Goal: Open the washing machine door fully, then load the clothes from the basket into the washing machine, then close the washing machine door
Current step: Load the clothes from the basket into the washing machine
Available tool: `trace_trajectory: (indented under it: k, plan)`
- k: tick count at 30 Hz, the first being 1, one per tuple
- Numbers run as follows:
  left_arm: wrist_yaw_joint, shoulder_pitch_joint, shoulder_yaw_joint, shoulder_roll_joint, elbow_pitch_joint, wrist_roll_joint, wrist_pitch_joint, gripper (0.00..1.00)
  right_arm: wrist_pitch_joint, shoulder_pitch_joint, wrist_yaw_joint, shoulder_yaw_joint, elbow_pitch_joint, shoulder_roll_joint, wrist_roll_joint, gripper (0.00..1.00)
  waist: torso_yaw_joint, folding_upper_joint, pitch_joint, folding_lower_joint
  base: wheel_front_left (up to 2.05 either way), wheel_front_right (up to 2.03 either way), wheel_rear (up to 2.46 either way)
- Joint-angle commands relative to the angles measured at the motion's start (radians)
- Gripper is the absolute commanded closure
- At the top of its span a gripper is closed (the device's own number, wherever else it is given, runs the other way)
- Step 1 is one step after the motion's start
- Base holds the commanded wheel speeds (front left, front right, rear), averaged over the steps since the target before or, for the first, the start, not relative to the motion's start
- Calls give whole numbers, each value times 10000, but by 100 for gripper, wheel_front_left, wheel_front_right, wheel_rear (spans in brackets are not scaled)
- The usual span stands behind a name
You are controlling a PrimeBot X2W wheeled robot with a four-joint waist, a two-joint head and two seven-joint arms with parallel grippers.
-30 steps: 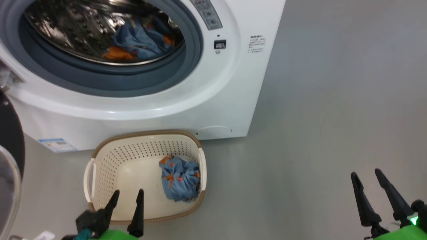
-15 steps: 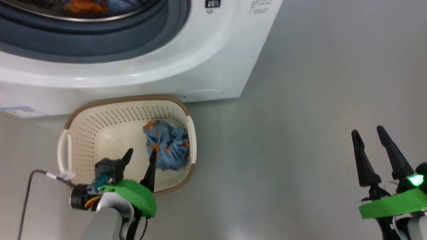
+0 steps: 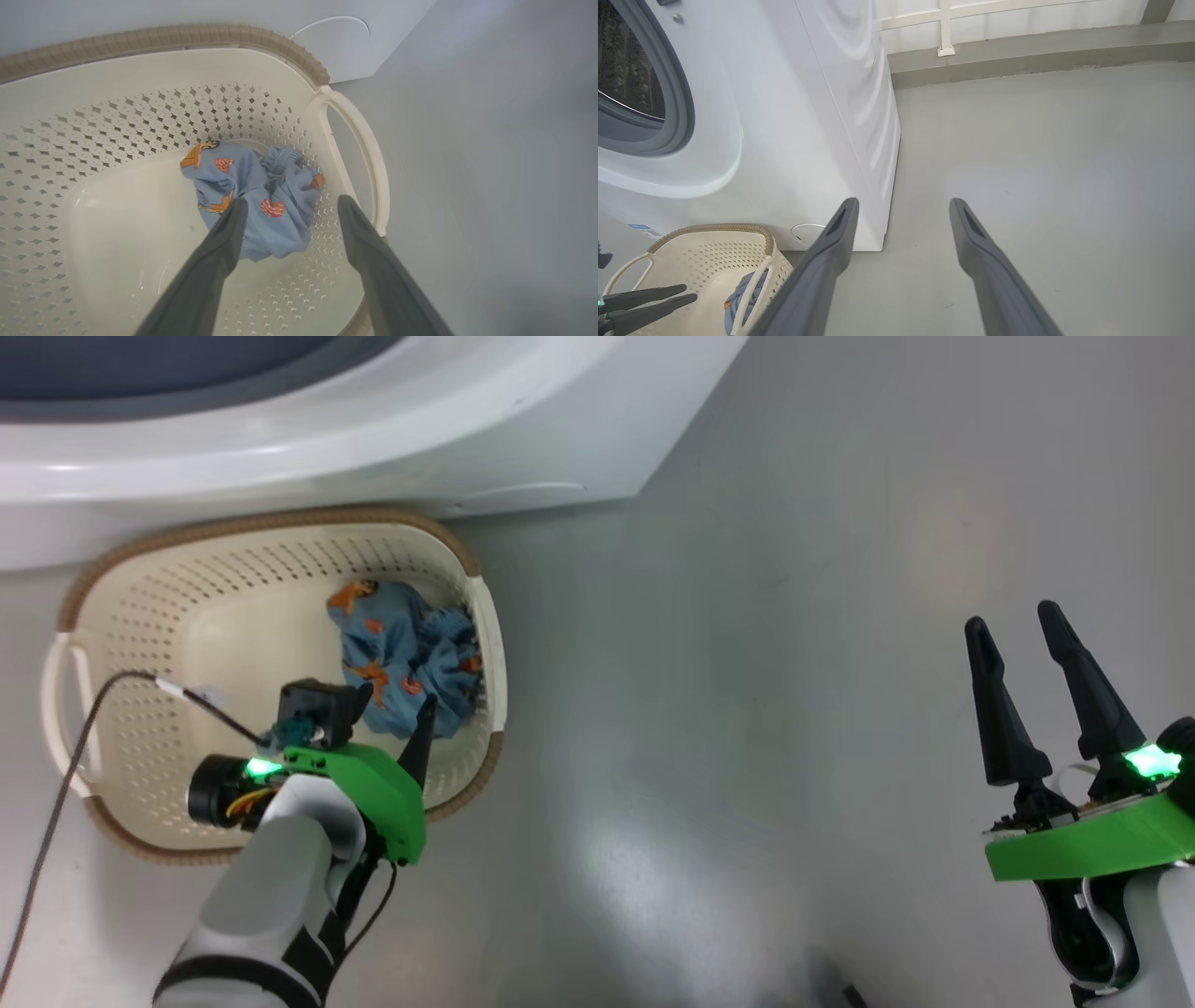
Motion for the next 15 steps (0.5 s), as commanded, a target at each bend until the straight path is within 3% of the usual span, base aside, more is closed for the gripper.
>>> trace_trajectory:
  k: [1, 7, 15]
  plan:
    - [-45, -268, 68, 183, 302, -26, -63, 0, -48, -5, 27, 280, -253, -97, 89, 0, -299, 0, 720, -2, 0, 0, 0]
    - [-91, -1192, -244, 183, 1568, -181, -63, 0, -48, -322, 27, 396, -296, -60, 125, 0, -453, 0, 1270, -2, 0, 0, 0]
    - [-104, -2047, -507, 411, 2234, -337, -63, 0, -48, -649, 27, 486, -517, 36, 152, 0, -712, 0, 1945, -2, 0, 0, 0]
